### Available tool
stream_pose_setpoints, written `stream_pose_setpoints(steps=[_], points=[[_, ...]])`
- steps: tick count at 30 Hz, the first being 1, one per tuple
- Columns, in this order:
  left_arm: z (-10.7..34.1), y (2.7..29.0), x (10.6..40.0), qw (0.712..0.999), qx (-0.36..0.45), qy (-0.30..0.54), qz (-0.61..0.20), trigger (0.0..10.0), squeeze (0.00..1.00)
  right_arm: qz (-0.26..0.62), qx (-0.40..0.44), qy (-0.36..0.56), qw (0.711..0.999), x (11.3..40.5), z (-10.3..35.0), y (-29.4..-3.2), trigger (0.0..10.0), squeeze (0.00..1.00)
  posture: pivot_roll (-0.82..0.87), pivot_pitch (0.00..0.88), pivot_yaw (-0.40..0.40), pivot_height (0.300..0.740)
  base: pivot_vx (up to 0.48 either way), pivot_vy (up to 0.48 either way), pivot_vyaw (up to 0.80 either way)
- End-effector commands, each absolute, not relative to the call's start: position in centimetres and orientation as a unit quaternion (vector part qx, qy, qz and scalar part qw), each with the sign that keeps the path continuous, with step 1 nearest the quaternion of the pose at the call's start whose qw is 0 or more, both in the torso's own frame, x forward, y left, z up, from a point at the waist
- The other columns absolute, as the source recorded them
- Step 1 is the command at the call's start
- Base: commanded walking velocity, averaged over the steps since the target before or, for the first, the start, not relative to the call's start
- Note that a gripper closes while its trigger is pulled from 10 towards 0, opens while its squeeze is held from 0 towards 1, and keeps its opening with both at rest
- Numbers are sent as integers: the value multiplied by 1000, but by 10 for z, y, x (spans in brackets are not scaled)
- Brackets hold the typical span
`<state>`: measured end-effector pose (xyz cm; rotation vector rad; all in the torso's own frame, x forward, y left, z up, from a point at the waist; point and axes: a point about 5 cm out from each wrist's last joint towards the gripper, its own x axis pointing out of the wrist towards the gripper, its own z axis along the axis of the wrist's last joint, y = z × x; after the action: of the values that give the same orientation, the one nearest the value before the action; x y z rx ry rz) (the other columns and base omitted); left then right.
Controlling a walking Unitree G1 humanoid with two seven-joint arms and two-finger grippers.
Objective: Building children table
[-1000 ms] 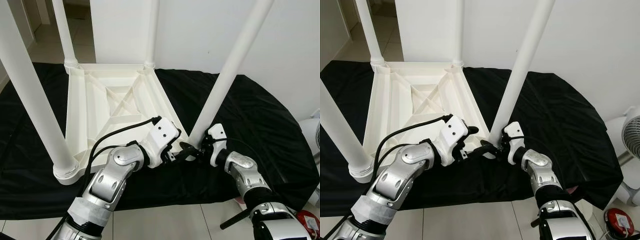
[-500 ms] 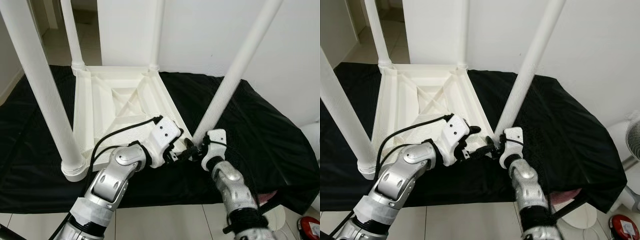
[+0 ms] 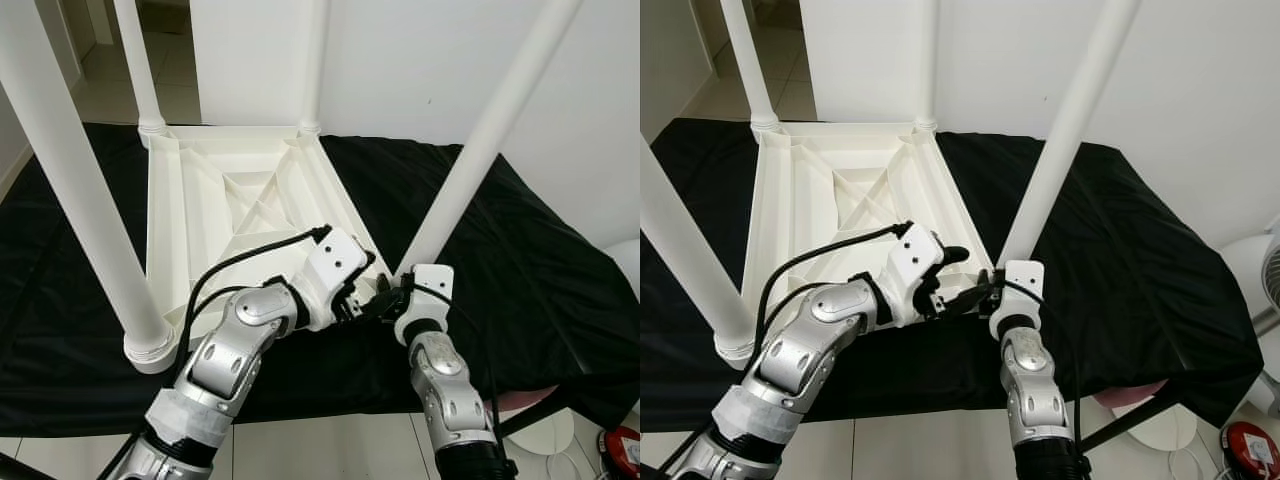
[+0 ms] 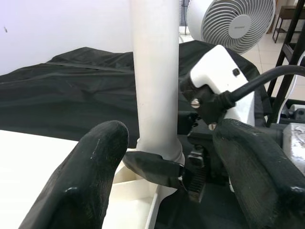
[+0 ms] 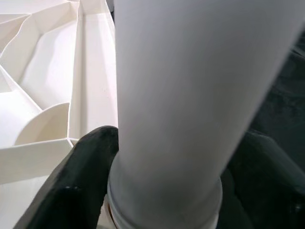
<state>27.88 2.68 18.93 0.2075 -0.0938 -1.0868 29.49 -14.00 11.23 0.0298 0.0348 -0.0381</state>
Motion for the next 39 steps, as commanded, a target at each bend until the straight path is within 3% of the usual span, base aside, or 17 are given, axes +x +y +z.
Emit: stream_pose_setpoints(steps=[1, 13, 14, 15, 26, 30, 39], points=[[187, 28, 279, 855, 101, -42, -507, 10000, 0, -31, 14, 26, 999, 291, 110, -146, 10000, 1000, -32, 0, -106, 740, 0, 0, 0], [185, 35, 277, 860, 103, -40, -498, 10000, 0, 32, 12, 15, 999, 291, 115, -164, 10000, 1000, -23, 0, -114, 740, 0, 0, 0], [184, 36, 276, 860, 104, -39, -497, 10000, 0, 53, 13, 13, 998, 292, 116, -166, 10000, 722, -23, 0, -114, 740, 0, 0, 0], [183, 37, 275, 861, 104, -37, -497, 10000, 0, 75, 17, 14, 997, 293, 116, -168, 10000, 0, -23, 0, -114, 740, 0, 0, 0], [182, 44, 272, 860, 110, -32, -498, 10000, 0, 182, -17, 5, 983, 300, 121, -174, 10000, 0, -21, 0, -103, 740, 0, 0, 0], [184, 45, 268, 859, 113, -33, -499, 10000, 0, 263, -27, 13, 964, 311, 121, -172, 10000, 0, -15, 0, -103, 740, 0, 0, 0], [180, 43, 261, 853, 114, -26, -508, 10000, 0, 314, -42, 23, 948, 328, 122, -168, 10000, 0, 0, 0, -100, 740, 0, 0, 0]])
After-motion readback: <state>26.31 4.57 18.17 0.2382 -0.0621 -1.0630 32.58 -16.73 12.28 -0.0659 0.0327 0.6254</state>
